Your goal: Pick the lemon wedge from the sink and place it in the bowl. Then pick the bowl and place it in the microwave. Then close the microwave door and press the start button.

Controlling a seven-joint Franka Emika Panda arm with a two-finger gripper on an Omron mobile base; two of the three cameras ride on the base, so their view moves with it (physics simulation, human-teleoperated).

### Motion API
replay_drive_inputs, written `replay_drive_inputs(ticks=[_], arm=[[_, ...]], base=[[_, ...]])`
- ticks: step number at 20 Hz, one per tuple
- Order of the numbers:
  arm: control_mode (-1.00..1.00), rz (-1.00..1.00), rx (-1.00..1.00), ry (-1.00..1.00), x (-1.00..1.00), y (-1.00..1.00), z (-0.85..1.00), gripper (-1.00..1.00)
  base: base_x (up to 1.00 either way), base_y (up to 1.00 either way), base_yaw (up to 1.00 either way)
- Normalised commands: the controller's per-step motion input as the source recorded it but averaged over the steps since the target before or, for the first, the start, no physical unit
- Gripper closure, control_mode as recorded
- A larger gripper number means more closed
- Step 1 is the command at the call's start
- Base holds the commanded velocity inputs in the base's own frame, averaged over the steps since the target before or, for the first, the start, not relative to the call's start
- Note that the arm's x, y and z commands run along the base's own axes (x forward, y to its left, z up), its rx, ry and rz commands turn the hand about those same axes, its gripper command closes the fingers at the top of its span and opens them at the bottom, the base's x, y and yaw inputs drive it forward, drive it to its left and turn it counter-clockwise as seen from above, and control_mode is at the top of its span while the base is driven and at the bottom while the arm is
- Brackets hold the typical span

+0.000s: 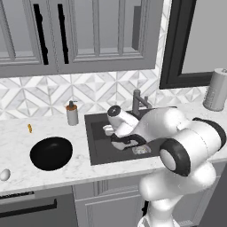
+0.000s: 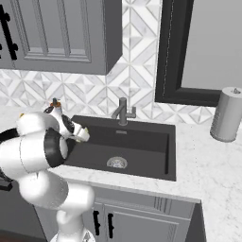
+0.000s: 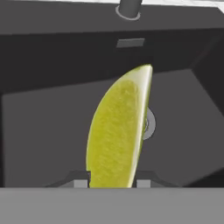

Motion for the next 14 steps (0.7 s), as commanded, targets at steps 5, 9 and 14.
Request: replay_drive_inputs(ticks=[5,9,14], arm=[[-1.00,0.07,0.00,-0.06,-0.85,0.35,0.95,1.00],[-1.00,0.14,0.02,-0.01,-0.64,0.40,0.99,1.00],[-1.00,0.20,0.06,0.00,-0.34,0.52,0.80,1.00]], base=[[0.00,0.00,0.00],[0.00,0.00,0.00],[0.00,0.00,0.00]])
